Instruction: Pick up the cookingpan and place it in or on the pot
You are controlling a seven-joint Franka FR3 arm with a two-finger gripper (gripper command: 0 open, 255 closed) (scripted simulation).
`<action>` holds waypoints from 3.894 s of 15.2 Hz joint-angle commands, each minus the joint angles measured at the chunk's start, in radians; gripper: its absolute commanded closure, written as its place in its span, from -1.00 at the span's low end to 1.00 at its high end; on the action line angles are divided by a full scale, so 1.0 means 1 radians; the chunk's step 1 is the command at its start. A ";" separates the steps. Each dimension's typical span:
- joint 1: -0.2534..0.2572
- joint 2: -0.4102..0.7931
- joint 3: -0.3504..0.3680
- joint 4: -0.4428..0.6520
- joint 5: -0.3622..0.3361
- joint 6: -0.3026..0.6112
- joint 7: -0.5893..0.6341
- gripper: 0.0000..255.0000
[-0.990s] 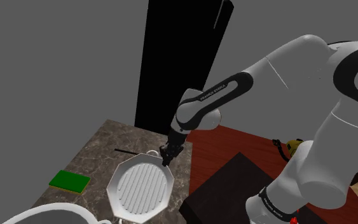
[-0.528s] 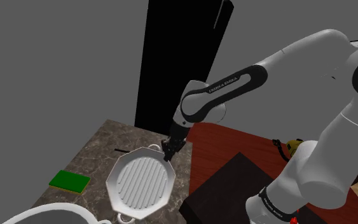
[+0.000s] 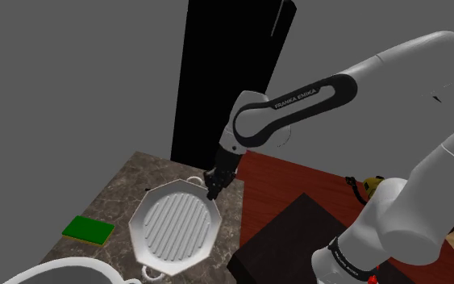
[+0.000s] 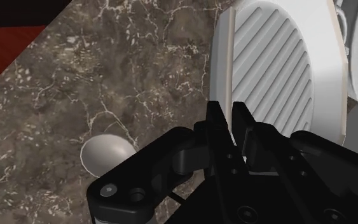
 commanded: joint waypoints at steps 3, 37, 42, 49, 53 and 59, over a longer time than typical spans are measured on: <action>0.050 0.045 0.050 0.061 -0.003 0.025 0.102 1.00; 0.390 0.557 0.141 0.616 -0.265 0.160 0.662 1.00; 0.394 0.605 0.139 0.616 -0.265 0.206 0.646 1.00; 0.395 0.620 0.139 0.617 -0.265 0.220 0.641 1.00; 0.394 0.621 0.139 0.614 -0.264 0.223 0.639 -1.00; 0.374 0.563 0.143 0.596 -0.257 0.179 0.637 -1.00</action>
